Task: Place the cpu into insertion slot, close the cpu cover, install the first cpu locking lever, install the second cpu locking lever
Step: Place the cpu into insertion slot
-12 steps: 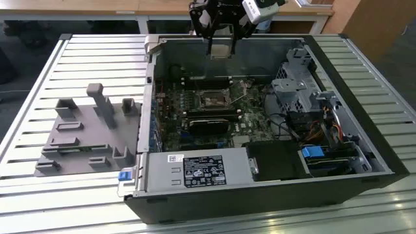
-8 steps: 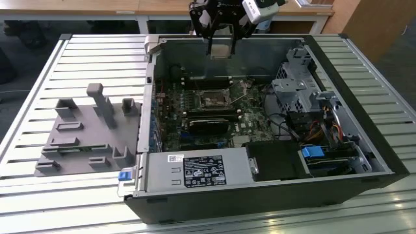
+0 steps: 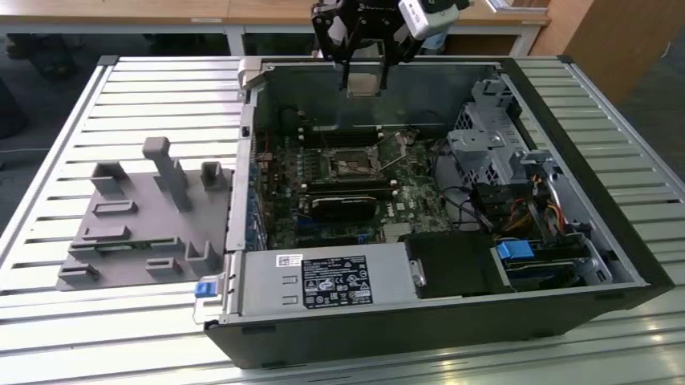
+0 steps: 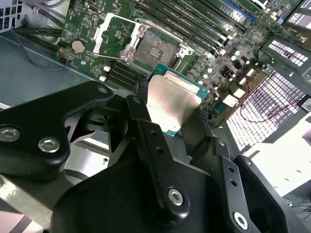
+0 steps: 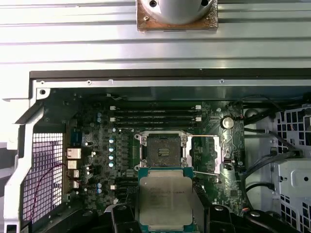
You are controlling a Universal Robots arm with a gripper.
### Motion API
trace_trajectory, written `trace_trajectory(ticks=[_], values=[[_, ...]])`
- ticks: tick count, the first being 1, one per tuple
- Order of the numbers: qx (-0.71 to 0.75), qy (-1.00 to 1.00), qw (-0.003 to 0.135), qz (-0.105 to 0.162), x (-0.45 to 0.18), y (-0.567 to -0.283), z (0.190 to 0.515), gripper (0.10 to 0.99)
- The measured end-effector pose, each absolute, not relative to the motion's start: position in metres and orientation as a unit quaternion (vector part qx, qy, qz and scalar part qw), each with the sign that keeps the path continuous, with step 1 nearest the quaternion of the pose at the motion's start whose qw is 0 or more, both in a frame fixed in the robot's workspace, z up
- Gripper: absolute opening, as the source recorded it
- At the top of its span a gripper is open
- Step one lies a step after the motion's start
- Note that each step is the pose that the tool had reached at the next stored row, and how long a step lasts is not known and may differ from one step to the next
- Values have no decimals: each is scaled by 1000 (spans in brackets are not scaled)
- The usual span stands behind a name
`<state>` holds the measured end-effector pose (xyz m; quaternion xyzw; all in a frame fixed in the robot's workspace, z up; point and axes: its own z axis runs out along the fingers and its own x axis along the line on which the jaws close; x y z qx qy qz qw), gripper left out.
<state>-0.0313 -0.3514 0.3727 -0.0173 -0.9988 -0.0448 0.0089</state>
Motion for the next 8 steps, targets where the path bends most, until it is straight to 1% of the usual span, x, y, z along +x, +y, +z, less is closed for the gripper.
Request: trace_trajectory(ticks=[8], values=[[-32, -998, 8, -45, -31, -351, 373, 525]])
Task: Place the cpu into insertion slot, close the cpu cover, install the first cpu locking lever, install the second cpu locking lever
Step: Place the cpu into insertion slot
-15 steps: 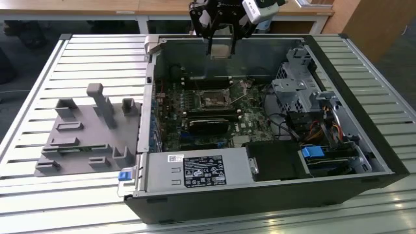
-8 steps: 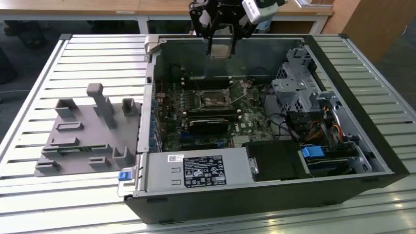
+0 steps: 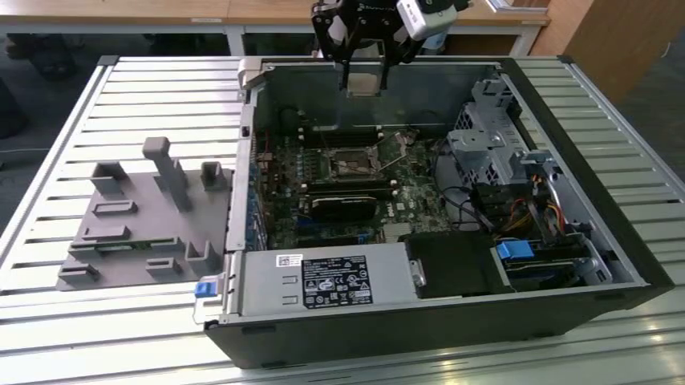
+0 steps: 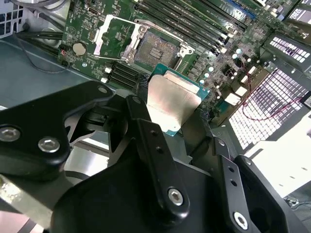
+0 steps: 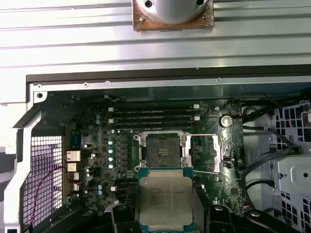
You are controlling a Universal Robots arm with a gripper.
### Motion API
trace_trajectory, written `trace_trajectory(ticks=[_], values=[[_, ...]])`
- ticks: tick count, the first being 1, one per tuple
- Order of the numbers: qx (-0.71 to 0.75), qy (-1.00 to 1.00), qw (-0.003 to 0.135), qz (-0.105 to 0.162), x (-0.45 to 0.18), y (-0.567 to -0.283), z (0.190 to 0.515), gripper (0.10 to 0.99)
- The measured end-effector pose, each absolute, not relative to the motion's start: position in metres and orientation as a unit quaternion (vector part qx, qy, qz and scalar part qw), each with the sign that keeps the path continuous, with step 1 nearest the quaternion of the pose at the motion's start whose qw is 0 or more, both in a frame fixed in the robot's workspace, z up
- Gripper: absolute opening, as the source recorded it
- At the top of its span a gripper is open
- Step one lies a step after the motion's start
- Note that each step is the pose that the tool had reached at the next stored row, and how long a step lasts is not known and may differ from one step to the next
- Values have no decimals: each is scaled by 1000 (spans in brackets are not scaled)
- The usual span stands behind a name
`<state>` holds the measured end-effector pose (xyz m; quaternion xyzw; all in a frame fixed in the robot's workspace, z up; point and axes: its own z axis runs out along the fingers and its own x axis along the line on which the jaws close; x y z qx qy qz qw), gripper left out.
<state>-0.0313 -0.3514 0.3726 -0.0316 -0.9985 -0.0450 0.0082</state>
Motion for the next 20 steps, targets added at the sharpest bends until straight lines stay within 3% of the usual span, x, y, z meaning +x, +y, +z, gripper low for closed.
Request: trace_trajectory(ticks=[20], values=[[-76, -996, 6, -45, -31, -351, 373, 525]])
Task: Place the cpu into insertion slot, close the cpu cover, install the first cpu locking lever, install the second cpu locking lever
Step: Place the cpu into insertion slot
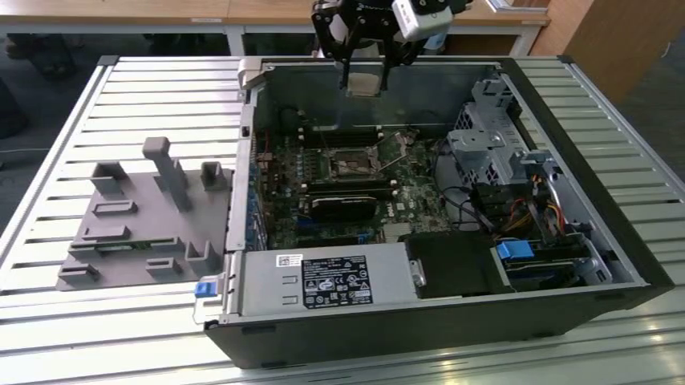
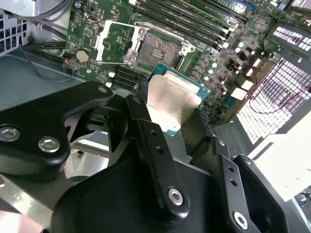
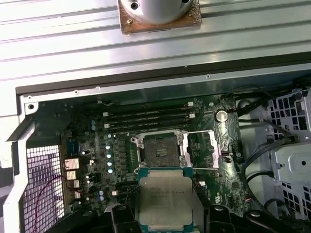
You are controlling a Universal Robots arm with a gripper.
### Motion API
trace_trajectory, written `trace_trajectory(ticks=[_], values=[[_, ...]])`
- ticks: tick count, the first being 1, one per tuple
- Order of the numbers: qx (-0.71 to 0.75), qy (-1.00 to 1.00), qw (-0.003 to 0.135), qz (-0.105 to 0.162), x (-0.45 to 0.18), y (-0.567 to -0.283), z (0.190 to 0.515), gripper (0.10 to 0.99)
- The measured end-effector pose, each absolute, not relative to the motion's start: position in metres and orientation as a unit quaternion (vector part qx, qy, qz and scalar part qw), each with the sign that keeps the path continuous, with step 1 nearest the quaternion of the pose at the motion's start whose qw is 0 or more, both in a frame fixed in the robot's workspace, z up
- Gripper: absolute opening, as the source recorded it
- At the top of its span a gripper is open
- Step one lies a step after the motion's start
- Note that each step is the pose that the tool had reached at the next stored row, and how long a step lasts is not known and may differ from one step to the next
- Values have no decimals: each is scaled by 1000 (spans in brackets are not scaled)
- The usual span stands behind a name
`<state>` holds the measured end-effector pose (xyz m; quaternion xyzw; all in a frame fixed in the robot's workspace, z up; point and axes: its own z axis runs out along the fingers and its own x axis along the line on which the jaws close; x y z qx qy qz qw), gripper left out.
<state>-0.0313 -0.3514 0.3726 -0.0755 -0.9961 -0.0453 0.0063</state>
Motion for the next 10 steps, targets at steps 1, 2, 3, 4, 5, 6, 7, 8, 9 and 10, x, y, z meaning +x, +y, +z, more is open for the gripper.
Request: trace_trajectory(ticks=[1, 2, 3, 4, 5, 6, 7, 8, 9, 10], values=[[-79, -996, 6, -45, -31, -351, 373, 525], [-83, -996, 6, -45, -31, -351, 373, 525], [-88, -995, 6, -45, -31, -351, 373, 525], [-93, -995, 5, -45, -31, -351, 372, 525], [-98, -994, 5, -45, -31, -351, 372, 525], [-103, -994, 5, -45, -31, -351, 372, 525], [-107, -993, 5, -45, -31, -351, 372, 525], [-111, -993, 5, -45, -31, -351, 372, 525], [-115, -992, 4, -46, -31, -351, 372, 525], [-120, -992, 4, -46, -31, -351, 372, 525]])
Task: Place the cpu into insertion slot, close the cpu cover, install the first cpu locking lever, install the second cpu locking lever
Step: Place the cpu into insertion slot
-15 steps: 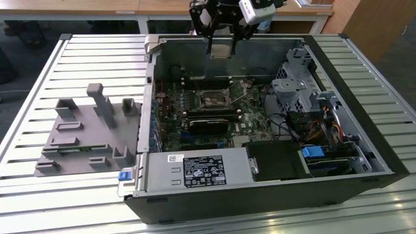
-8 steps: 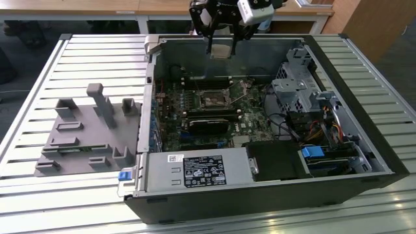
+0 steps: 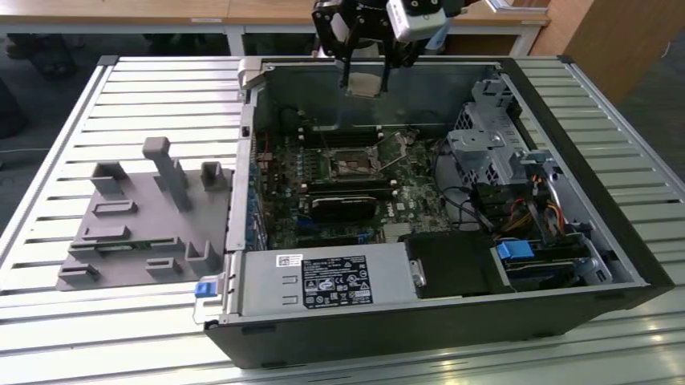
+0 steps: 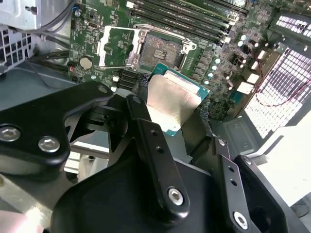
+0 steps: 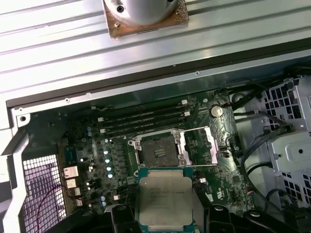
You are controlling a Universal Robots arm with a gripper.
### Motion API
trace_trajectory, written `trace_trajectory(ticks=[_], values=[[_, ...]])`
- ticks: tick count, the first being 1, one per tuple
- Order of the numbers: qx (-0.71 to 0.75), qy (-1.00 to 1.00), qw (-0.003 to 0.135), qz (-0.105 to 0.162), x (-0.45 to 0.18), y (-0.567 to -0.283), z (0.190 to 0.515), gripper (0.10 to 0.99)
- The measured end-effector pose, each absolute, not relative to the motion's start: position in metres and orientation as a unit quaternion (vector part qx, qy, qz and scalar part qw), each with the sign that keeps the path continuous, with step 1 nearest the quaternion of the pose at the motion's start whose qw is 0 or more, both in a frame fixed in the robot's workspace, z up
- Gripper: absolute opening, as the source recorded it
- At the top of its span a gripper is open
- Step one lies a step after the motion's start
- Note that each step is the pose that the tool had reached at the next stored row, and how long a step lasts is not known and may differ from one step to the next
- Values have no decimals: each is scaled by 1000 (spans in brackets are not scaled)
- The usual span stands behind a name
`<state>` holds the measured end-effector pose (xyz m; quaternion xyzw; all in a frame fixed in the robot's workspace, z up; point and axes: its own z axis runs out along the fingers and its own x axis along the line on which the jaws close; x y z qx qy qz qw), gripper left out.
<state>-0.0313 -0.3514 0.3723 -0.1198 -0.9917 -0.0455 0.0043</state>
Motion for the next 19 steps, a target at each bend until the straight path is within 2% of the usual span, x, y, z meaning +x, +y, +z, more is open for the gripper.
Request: trace_trajectory(ticks=[19], values=[[-188, -981, 1, -46, -31, -351, 372, 525]])
